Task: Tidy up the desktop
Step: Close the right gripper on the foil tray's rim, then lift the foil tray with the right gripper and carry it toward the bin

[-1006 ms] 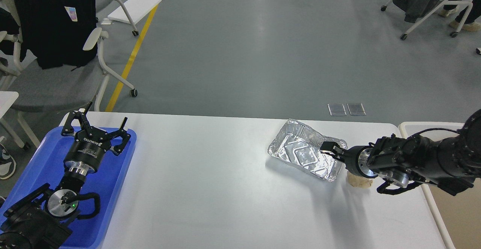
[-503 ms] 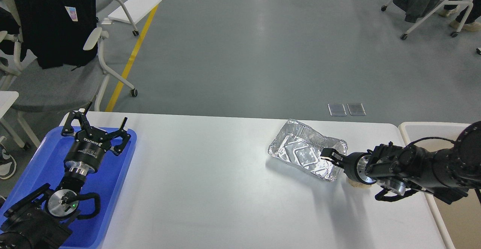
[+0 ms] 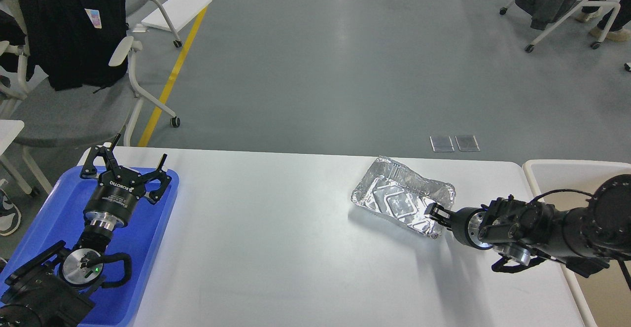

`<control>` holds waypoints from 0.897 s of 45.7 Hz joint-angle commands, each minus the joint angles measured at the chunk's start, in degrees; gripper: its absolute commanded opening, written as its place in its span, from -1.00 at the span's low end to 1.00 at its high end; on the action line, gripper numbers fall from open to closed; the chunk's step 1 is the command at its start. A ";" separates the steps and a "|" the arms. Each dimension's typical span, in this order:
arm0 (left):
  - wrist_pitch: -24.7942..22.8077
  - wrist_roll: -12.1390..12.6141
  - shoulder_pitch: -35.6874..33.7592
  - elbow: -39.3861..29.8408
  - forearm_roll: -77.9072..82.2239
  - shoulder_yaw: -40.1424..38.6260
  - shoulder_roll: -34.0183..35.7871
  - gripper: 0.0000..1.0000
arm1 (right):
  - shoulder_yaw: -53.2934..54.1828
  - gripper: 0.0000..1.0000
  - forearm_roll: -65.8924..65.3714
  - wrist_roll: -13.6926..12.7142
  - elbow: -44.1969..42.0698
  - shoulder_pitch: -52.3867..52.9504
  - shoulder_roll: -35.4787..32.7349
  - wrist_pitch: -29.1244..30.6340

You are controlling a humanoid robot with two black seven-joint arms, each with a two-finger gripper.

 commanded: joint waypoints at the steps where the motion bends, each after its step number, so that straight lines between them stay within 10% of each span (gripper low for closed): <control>1: 0.00 0.00 0.00 0.01 0.00 0.00 -0.02 0.98 | 0.34 0.07 -1.25 0.00 -0.39 -0.73 0.50 -0.29; 24: 0.00 0.00 0.00 -0.08 0.00 0.00 -0.02 0.98 | -0.09 -0.97 -2.75 0.00 -0.21 -0.56 1.64 -1.00; 41: 0.00 0.00 0.00 0.01 0.00 0.00 -0.02 0.98 | -0.18 -1.00 -2.40 0.00 0.66 1.46 1.38 -0.20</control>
